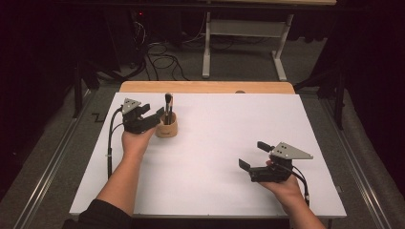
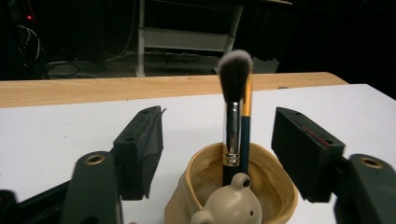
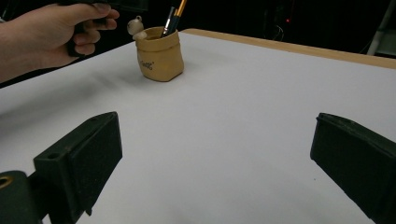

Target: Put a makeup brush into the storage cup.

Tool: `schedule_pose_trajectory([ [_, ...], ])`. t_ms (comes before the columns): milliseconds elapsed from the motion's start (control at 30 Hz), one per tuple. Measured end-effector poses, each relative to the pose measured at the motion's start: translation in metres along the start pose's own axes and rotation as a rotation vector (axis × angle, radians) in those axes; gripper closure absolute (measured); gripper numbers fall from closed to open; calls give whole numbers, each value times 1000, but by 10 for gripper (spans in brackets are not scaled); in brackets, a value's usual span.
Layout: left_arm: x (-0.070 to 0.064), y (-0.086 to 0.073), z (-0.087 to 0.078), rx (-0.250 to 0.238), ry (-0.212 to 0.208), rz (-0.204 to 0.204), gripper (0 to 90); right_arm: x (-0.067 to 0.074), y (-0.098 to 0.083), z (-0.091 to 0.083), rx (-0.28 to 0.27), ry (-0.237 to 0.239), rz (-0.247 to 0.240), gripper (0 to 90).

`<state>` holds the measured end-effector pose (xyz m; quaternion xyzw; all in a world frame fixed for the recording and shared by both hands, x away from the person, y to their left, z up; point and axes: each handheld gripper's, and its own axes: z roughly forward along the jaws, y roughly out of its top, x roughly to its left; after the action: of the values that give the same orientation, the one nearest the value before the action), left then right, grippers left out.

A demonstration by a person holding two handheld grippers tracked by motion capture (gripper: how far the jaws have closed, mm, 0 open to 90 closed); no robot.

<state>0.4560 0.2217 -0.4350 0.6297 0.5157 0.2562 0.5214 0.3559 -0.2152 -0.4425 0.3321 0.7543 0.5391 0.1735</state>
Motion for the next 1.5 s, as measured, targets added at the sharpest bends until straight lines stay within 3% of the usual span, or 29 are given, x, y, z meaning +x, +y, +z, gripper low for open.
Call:
schedule_pose_trajectory([
  [400,-2,1,-4,23,14,15,225,1,0,0,-2,0,0,29],
  [700,-5,0,-6,69,45,43,68,1,0,0,-1,0,-5,29],
  [833,-9,1,-9,81,36,50,4,1,0,0,-3,-4,-1,29],
  [1200,-22,5,-24,76,-4,59,1,1,0,-1,-6,-7,-1,29],
  [1500,-28,0,-35,77,-17,66,3,1,1,-2,-7,-9,-5,29],
])
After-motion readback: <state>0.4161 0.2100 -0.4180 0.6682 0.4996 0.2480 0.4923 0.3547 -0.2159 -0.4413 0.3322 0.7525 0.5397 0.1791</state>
